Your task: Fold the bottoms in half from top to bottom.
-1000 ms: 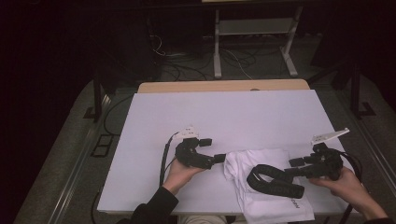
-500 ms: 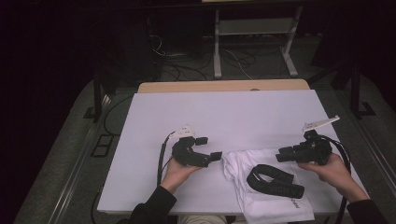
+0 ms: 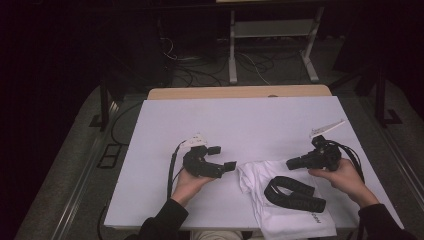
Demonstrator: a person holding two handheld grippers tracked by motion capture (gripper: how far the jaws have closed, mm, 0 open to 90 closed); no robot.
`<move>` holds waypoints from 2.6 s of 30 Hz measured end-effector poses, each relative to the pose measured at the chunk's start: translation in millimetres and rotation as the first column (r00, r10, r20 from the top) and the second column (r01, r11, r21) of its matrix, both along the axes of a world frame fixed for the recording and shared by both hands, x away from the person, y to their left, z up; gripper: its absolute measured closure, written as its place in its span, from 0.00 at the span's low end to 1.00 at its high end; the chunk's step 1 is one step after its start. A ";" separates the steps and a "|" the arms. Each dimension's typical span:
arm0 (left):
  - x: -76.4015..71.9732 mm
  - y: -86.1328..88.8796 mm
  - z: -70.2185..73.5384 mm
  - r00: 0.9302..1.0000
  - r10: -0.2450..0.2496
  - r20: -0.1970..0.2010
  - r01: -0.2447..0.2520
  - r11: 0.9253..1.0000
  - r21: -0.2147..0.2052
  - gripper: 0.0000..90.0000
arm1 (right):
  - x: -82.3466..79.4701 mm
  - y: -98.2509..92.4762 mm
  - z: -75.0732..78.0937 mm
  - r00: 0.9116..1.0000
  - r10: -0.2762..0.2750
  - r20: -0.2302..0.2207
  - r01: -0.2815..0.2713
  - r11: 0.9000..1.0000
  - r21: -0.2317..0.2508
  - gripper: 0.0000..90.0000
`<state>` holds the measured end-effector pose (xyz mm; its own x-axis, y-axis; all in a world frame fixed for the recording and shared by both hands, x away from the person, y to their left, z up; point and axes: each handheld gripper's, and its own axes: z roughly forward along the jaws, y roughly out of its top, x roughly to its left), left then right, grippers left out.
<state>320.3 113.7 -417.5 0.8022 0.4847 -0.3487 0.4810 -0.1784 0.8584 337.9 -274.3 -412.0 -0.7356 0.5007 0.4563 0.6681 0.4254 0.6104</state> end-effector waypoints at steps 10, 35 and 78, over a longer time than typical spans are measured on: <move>0.0 -0.9 -0.5 1.000 -0.004 -0.001 0.004 1.000 0.000 0.09 | 10.3 23.9 -5.9 0.997 0.072 -0.032 -0.073 0.997 -0.032 0.96; -0.8 -5.7 -3.0 1.000 -0.019 -0.009 0.019 1.000 0.011 0.09 | 5.4 54.1 -19.6 0.953 0.269 -0.136 -0.282 0.956 -0.085 0.99; -2.4 -14.1 -10.3 0.999 -0.032 -0.012 0.033 0.997 0.072 0.09 | -77.5 52.3 -31.9 0.867 0.464 -0.181 -0.491 0.858 -0.151 0.99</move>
